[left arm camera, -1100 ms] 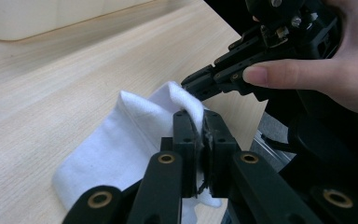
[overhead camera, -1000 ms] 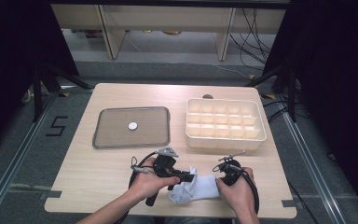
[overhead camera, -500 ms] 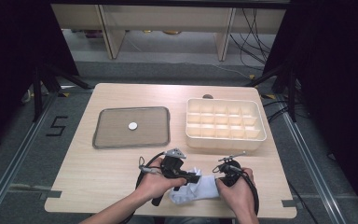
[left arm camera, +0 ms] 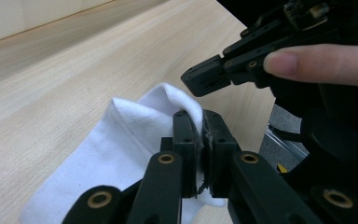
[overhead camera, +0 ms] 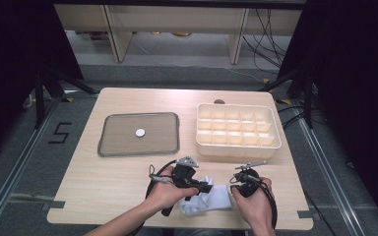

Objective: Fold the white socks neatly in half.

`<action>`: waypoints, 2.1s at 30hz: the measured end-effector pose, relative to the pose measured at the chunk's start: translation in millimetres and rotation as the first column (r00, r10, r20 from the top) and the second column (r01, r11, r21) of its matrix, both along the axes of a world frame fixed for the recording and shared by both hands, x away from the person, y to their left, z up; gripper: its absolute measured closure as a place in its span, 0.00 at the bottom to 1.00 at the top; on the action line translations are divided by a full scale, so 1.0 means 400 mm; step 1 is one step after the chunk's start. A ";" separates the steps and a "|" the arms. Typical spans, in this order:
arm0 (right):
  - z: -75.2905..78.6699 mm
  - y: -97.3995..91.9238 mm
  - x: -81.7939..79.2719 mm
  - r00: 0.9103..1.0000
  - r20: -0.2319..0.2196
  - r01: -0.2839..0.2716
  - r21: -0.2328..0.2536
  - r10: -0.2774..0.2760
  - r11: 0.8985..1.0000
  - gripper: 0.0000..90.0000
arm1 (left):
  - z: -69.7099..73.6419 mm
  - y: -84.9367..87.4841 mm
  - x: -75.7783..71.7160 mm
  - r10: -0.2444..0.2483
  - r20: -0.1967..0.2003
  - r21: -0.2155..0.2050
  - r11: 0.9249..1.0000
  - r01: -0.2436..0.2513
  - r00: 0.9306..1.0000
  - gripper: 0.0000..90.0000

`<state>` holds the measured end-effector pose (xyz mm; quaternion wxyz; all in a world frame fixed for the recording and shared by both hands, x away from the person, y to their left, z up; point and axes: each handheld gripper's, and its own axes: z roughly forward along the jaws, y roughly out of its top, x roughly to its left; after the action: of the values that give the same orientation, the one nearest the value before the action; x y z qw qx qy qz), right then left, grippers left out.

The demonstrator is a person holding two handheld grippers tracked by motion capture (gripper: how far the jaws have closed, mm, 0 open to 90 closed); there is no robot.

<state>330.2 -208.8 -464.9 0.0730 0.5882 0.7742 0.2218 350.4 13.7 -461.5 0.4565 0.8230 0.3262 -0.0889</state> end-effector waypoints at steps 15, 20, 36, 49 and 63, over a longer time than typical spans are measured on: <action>-0.020 -0.002 -0.017 0.999 -0.026 -0.023 0.028 0.023 0.999 1.00 | -0.013 -0.026 0.003 0.006 0.004 0.006 1.000 -0.006 1.000 0.94; -0.019 -0.003 -0.015 0.999 -0.029 -0.033 0.024 0.034 0.999 1.00 | -0.017 -0.027 0.007 -0.002 -0.007 0.015 1.000 0.002 1.000 0.94; -0.026 0.006 -0.014 0.999 -0.031 -0.021 0.032 0.022 0.999 0.99 | -0.020 -0.052 0.010 -0.006 0.004 0.019 1.000 0.006 1.000 0.94; -0.029 -0.002 -0.013 0.999 -0.029 -0.027 0.033 0.028 0.999 0.98 | -0.034 -0.069 0.012 -0.013 0.006 0.043 0.999 0.013 1.000 0.93; -0.028 -0.005 -0.012 1.000 -0.023 -0.017 0.046 0.018 0.999 0.96 | -0.048 -0.089 0.014 -0.032 0.015 0.072 0.997 0.031 0.999 0.91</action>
<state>325.3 -210.9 -475.9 0.0485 0.5857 0.7748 0.2331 355.9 -21.8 -480.8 0.4278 0.8445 0.3126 -0.0775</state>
